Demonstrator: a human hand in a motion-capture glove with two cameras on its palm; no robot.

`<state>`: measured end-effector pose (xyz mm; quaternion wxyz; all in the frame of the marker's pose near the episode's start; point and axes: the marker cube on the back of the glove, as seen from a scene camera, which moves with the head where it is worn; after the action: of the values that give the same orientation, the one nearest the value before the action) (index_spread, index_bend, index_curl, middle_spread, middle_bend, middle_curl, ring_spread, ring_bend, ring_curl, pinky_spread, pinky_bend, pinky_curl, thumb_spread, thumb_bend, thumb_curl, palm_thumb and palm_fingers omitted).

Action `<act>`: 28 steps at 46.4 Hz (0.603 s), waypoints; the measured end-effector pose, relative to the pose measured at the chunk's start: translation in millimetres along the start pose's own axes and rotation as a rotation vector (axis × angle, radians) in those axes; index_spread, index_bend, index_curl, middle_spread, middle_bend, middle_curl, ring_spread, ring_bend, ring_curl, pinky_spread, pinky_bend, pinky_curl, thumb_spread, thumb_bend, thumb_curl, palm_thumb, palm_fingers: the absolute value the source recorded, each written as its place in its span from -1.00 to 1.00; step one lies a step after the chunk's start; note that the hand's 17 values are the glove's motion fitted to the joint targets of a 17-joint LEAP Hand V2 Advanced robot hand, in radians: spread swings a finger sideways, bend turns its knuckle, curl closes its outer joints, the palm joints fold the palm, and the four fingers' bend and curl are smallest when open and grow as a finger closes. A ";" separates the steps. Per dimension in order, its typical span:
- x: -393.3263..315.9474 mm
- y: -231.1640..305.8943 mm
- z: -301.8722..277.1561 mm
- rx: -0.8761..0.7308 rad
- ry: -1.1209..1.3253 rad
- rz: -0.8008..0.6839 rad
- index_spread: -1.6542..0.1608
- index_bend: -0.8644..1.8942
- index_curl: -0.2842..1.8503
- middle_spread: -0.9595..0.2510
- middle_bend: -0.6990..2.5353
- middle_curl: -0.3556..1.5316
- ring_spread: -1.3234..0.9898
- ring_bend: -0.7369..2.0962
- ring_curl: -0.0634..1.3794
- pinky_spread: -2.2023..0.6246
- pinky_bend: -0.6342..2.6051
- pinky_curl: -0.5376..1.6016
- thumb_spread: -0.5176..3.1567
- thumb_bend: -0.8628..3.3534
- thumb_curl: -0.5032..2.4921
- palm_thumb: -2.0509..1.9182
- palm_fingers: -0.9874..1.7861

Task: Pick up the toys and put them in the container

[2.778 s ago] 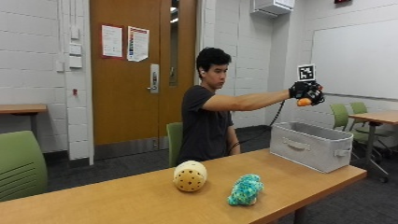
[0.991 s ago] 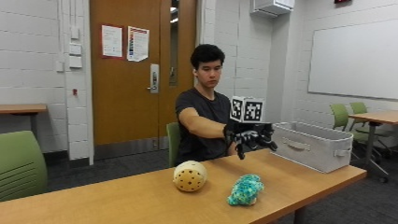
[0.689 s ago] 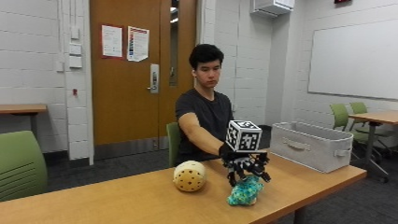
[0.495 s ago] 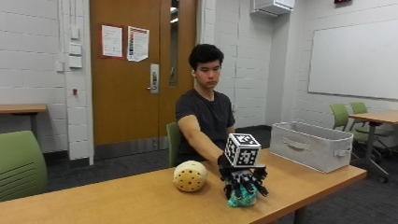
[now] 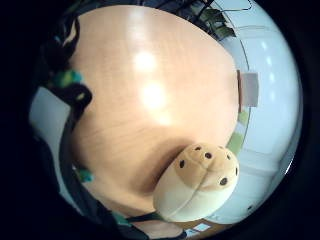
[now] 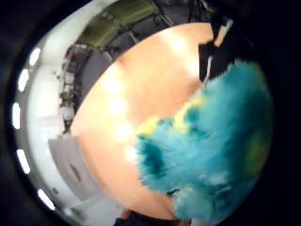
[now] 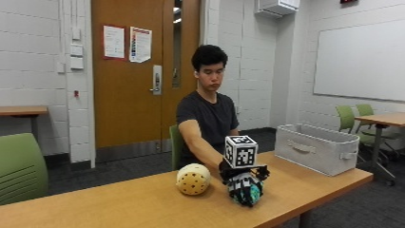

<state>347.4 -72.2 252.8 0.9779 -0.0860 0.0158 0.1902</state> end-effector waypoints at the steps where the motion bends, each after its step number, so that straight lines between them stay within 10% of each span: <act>1: -0.7 1.2 -1.0 -0.004 -0.016 0.000 0.34 -0.05 -0.28 0.47 -0.46 -0.54 -0.12 0.13 -0.29 0.30 0.21 -0.21 -0.15 -0.58 -0.52 0.07 0.24; 28: -69.7 54.6 -134.5 0.046 -0.084 -0.084 0.33 -0.11 -0.07 0.00 -0.32 -0.37 -0.26 0.17 -0.22 0.24 0.07 -0.15 -0.26 -0.47 -0.30 0.38 0.48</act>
<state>262.6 -71.5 116.0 0.9865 -0.0562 -0.0242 0.1522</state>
